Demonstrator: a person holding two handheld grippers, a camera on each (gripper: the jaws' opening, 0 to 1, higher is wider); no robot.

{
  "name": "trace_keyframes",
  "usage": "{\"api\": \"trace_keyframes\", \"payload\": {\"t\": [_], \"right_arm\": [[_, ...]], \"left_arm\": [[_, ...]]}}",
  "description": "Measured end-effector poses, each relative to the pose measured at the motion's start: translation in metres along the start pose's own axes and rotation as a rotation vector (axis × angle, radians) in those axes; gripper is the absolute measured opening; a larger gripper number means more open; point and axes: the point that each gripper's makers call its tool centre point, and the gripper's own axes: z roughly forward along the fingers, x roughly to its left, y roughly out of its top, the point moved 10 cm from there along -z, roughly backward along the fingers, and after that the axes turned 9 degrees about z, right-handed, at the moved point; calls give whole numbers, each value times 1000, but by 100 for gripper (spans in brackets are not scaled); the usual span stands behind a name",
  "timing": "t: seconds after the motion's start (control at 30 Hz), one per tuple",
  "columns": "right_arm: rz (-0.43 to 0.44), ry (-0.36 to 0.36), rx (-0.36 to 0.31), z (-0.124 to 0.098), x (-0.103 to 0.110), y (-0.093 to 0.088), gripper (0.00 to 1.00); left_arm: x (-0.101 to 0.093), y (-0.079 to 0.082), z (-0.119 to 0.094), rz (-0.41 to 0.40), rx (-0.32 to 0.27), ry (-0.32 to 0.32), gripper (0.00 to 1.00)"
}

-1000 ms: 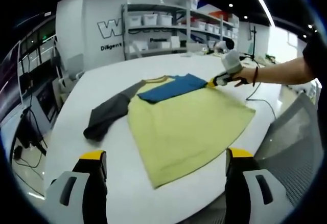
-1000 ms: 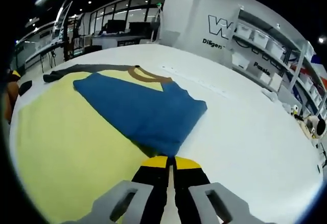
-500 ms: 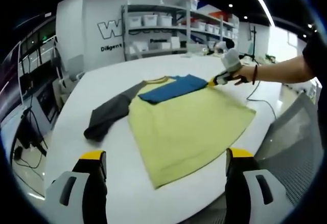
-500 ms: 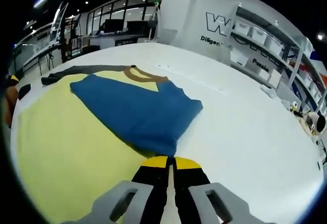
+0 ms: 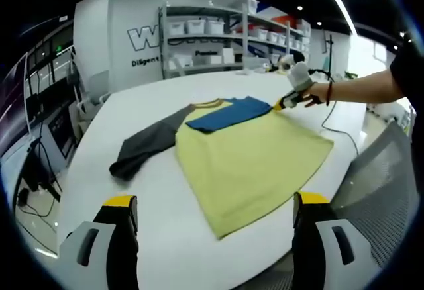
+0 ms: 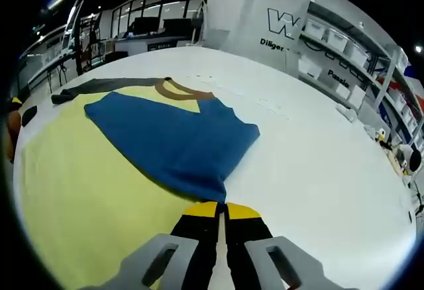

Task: Fold the garment on the visible template until the final outline fits inside the template.

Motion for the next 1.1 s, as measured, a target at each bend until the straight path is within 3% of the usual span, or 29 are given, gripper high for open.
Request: {"api": "trace_keyframes", "payload": {"t": [0.13, 0.67, 0.73, 0.77, 0.87, 0.93, 1.0, 1.1], "right_arm": [[6, -29, 4, -2, -9, -2, 0], [-12, -38, -3, -12, -7, -15, 0], [-36, -52, 38, -13, -8, -18, 0], [-57, -71, 25, -12, -10, -18, 0], [52, -63, 7, -15, -10, -20, 0], [89, -48, -54, -19, -12, -16, 1], [101, -37, -70, -23, -13, -12, 10], [113, -26, -112, -26, -12, -4, 16]], "left_arm": [[0, 0, 0, 3, 4, -2, 93], [-1, 0, 0, 11, 5, -3, 92], [-1, 1, 0, 10, 3, -5, 92], [-1, 0, 0, 10, 4, -5, 92], [-1, 0, 0, 12, 8, -2, 92], [-1, 0, 0, 10, 4, -2, 92], [-1, 0, 0, 10, 5, -3, 92], [-1, 0, 0, 14, 9, -5, 92]]}}
